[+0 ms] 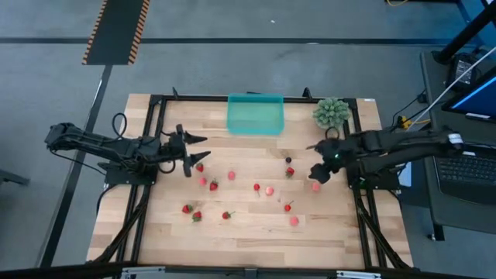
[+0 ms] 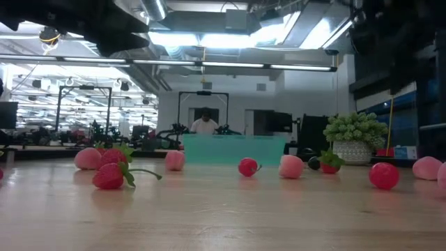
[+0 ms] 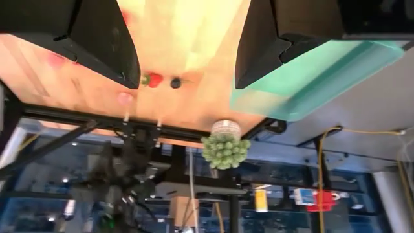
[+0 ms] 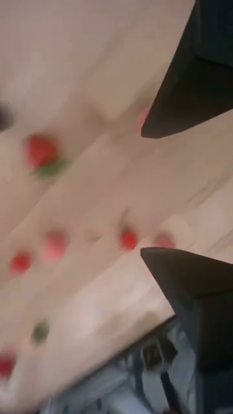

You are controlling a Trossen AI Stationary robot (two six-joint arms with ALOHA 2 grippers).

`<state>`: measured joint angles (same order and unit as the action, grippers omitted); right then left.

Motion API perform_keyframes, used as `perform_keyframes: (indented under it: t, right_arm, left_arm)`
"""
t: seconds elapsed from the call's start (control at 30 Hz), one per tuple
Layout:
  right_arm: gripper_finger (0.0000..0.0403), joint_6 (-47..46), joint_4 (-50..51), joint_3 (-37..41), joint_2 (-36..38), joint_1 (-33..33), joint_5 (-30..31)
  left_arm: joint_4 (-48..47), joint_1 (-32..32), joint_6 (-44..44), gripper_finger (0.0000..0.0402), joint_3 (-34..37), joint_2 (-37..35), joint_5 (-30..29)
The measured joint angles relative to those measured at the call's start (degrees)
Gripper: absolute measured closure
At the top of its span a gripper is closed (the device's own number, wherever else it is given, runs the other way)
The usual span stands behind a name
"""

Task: Pick and placing Produce into tupperware
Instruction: Put the apricot into the blue basket

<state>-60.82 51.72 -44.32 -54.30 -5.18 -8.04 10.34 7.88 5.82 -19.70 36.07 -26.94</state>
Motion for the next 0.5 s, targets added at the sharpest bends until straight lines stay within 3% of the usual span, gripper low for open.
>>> perform_keyframes:
  t: [0.17,0.37,0.5]
  right_arm:
    - [0.0112,-9.0,10.1,-3.8,-9.0,-3.0,1.8]
    - [0.0112,-11.4,10.3,-8.3,-16.5,-6.0,6.8]
    - [0.0112,-12.8,10.7,-8.5,-19.7,-7.9,7.0]
  left_arm:
    - [0.1,0.0,0.0,0.0156,0.0,0.0,-0.6]
    - [0.0,0.0,0.0,0.0156,0.0,0.0,-0.7]
    - [0.1,0.0,0.0,0.0156,0.0,0.0,-0.7]
